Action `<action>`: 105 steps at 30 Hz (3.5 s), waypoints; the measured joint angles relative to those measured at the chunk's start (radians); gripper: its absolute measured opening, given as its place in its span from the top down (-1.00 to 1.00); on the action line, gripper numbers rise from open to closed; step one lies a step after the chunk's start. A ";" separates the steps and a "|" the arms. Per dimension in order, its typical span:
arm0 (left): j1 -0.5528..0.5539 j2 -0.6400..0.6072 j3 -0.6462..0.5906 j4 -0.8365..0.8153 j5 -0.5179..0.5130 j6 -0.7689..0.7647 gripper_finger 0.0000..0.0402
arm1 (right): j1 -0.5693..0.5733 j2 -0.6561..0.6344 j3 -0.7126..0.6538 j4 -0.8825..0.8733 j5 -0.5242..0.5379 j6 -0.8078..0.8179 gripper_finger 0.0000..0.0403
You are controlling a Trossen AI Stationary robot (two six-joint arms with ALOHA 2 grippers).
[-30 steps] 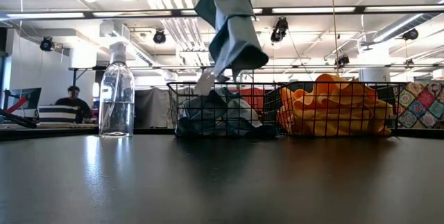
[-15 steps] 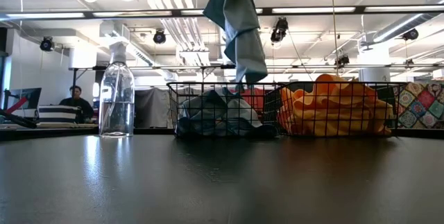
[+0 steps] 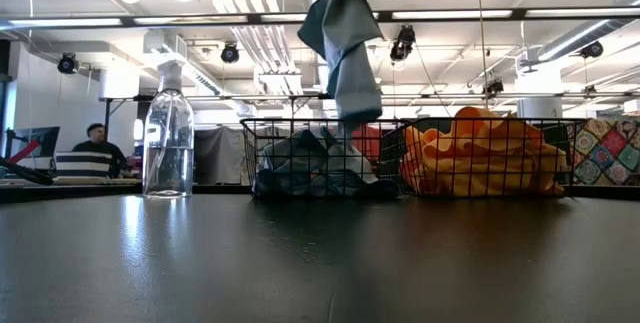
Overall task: Sort microfiber towel by color & place in baskets
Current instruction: Put the blue microfiber towel into the left black wire basket, then return to Home Position
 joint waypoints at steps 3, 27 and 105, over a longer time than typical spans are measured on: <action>0.000 0.001 0.000 0.000 0.000 0.000 0.18 | 0.000 0.000 0.000 0.001 0.000 -0.004 0.79; 0.000 0.037 0.000 0.000 0.000 -0.019 0.18 | 0.007 0.000 0.000 -0.042 -0.348 0.225 0.28; 0.001 -0.089 -0.136 -0.475 -0.007 -0.632 0.18 | 0.670 0.013 -0.095 -0.145 -0.415 0.336 0.39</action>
